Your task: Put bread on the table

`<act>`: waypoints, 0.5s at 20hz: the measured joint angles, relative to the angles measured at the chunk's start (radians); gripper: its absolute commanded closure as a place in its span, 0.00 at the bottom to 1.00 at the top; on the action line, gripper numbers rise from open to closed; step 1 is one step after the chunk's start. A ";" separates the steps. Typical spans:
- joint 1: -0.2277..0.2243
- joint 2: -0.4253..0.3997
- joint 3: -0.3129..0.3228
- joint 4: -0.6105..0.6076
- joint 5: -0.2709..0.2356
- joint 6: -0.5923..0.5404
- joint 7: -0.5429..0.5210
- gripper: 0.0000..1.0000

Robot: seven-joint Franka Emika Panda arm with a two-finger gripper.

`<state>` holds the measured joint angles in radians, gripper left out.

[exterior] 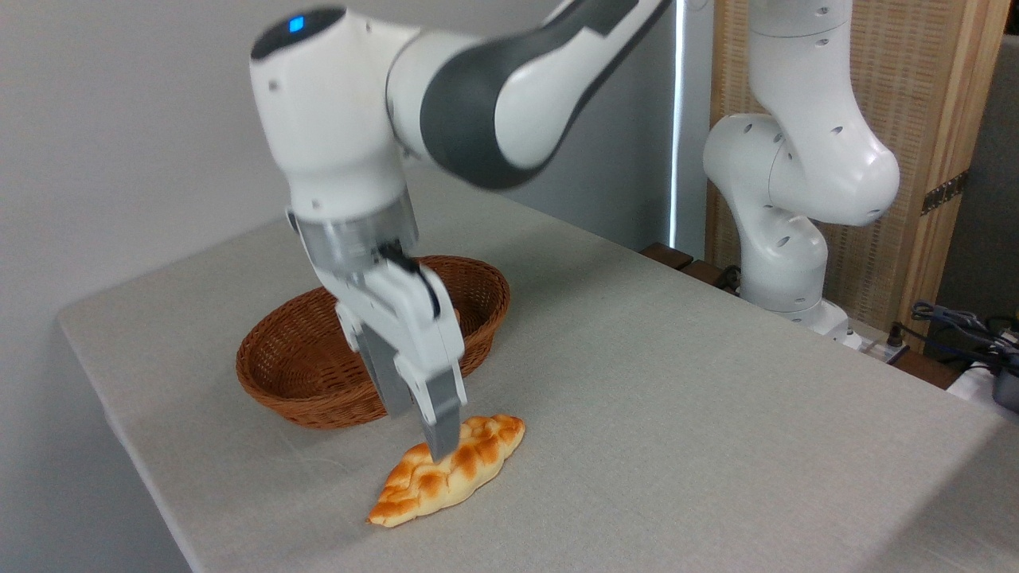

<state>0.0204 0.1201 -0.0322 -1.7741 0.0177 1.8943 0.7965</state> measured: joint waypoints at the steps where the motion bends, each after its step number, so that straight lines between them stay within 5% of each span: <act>1: 0.000 -0.018 -0.001 0.006 -0.010 -0.001 -0.013 0.00; 10: -0.002 -0.136 -0.018 0.099 -0.073 -0.229 -0.081 0.00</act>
<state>0.0180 -0.0164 -0.0498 -1.6755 -0.0549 1.6651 0.7152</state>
